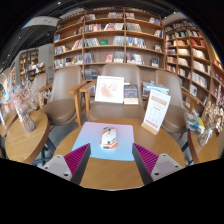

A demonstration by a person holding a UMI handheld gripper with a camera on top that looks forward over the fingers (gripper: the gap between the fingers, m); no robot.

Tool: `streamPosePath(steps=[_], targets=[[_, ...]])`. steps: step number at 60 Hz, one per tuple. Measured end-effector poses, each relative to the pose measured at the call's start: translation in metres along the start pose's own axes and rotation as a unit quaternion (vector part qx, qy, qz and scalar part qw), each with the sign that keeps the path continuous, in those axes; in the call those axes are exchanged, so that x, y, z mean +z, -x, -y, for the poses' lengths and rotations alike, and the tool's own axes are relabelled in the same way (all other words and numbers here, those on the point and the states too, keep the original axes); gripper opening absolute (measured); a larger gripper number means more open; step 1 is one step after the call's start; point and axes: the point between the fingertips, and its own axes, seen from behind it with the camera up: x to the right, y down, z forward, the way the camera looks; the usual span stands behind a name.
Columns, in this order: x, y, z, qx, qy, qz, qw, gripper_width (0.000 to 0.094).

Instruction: Arrange mouse

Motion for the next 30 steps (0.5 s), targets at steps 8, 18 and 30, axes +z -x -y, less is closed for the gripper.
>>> streamPosePath(steps=[8, 18, 30], targets=[[-0.076, -0.007, -0.025, -0.014, -0.02, -0.006, 1.0, 0.0856], [-0.145, -0.016, -0.081, -0.013, -0.012, -0.003, 1.0, 0.0851], [-0.192, -0.033, -0.135, 0.001, -0.004, -0.017, 1.0, 0.0855]])
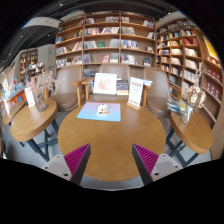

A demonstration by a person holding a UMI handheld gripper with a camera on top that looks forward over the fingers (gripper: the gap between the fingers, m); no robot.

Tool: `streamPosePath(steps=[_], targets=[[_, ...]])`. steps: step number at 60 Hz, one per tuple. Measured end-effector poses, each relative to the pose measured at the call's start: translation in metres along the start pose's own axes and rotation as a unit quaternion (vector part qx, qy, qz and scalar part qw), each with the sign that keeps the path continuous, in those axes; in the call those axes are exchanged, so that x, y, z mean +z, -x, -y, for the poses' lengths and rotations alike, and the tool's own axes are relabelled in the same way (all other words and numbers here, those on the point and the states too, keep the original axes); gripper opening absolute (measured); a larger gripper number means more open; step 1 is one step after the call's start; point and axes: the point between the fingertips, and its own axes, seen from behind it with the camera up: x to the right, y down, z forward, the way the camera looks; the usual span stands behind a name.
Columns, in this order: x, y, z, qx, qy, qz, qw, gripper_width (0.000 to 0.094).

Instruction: Arrange mouse

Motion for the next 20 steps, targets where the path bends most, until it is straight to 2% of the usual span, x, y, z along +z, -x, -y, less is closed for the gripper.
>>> streamPosePath(steps=[15, 20], targets=[[-0.022, -0.021, -0.025, -0.023, -0.017, -0.032, 0.999, 0.0855], [-0.025, -0.018, -0.031, -0.021, -0.011, -0.021, 0.999, 0.0854]])
